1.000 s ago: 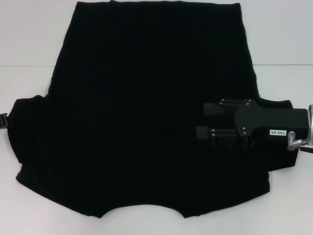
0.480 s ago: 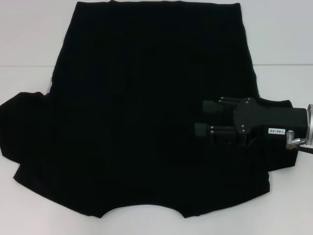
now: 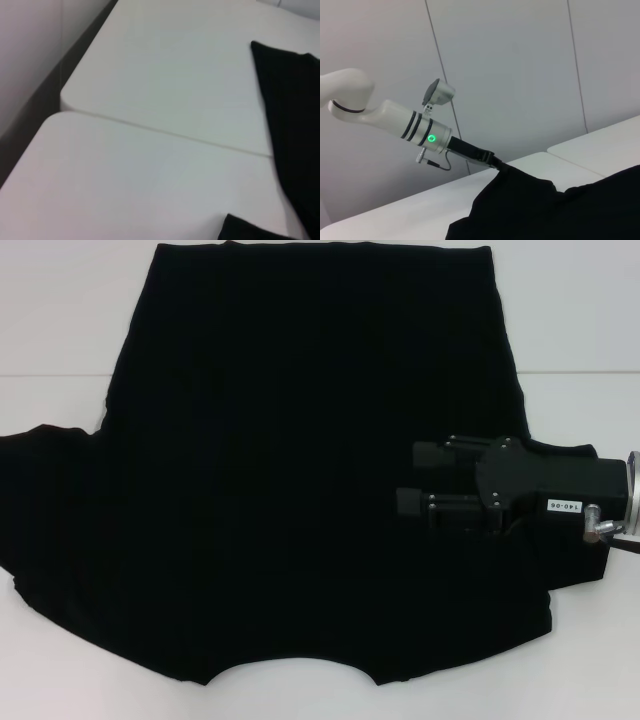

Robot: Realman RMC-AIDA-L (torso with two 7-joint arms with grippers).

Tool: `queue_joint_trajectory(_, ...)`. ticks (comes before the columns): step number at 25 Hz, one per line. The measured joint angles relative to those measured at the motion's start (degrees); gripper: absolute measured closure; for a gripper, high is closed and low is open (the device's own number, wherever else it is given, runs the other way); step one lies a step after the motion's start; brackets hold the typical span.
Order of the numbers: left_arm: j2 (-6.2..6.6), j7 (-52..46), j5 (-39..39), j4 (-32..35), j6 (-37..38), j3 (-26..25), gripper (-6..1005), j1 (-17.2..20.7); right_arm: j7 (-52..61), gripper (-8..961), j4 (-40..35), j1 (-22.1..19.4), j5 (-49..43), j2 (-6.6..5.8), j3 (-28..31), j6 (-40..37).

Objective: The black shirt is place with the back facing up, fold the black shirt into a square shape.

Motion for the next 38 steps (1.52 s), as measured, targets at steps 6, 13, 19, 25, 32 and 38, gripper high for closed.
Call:
queue_joint_trajectory(6, 0.41, 0.9, -0.2, -0.9, -1.5, 0.0, 993, -1.0, 0.1, 162, 0.0, 0.0, 0.0, 0.09, 0.0, -0.1)
queue_joint_trajectory(13, 0.46, 1.6, -0.3, -1.1, -2.8, -0.1, 994, -1.4, 0.4, 163, 0.1, -0.1, 0.0, 0.34, 0.0, -0.1)
queue_joint_trajectory(19, 0.46, 1.6, -1.5, -1.1, -2.4, -0.1, 994, -1.6, 0.4, 163, 0.1, -0.1, 0.0, 0.62, 0.0, 0.1)
queue_joint_trajectory(25, 0.47, 1.6, -2.7, -0.3, 3.4, -0.1, 994, -1.7, 0.4, 163, 0.1, -0.4, 0.0, 0.71, 0.0, 0.2)
queue_joint_trajectory(32, 0.46, 2.3, -5.4, 2.4, 15.9, 0.0, 994, -1.9, 0.2, 162, 0.1, -0.7, 0.0, 0.69, 0.0, -0.1)
queue_joint_trajectory(38, -0.12, 4.1, -8.1, 2.6, 23.1, 0.1, 993, -3.6, -0.3, 162, 0.1, -1.1, 0.1, 0.69, 0.0, 0.0)
